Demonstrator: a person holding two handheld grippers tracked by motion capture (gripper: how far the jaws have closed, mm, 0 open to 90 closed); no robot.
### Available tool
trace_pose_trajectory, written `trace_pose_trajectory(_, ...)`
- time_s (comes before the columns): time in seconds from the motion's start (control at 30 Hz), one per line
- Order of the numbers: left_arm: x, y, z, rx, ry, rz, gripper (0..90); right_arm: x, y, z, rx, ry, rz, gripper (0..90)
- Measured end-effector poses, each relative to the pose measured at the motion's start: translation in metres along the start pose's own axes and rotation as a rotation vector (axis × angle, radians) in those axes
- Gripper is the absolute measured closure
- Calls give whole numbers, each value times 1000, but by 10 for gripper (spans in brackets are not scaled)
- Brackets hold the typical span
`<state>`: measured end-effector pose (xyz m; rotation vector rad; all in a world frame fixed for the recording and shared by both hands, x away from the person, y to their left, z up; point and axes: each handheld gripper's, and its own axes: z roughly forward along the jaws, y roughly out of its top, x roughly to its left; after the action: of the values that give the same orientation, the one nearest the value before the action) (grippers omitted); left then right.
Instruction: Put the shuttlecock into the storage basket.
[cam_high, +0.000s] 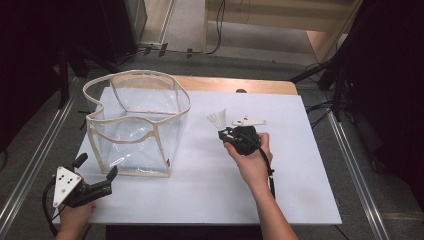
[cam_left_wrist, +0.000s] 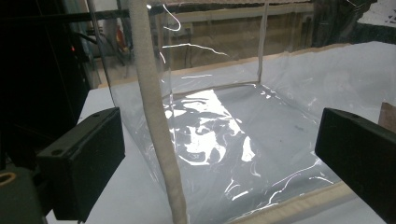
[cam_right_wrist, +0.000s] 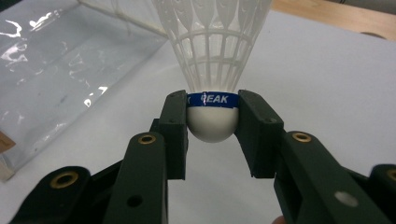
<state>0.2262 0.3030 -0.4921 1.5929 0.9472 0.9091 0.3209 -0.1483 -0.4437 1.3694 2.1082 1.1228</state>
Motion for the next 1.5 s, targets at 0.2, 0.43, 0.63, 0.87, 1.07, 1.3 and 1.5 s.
trace_pose_trajectory(0.2, 0, 0, 0, -1, -1, 1, 23, 1, 4, -3, -27, -1, 0, 626)
trace_pose_trajectory(0.43, 0, 0, 0, 0, -2, 1, 23, 4, 9, -8, -59, -2, -9, 626)
trace_pose_trajectory(0.63, 0, 0, 0, 0, -3, 0, 23, 6, 12, -11, -90, 2, -22, 626)
trace_pose_trajectory(0.87, 0, 0, 0, 0, -2, 1, 23, 9, 17, -17, -135, 3, -32, 626)
trace_pose_trajectory(1.07, 0, 0, 0, 0, -2, 0, 23, 12, 21, -21, -154, 6, -42, 627)
trace_pose_trajectory(1.3, 0, 0, 0, 0, -4, 0, 23, 17, 26, -24, -172, 15, -53, 627)
trace_pose_trajectory(1.5, 0, 0, 0, 0, -4, -1, 23, 21, 32, -26, -190, 22, -69, 627)
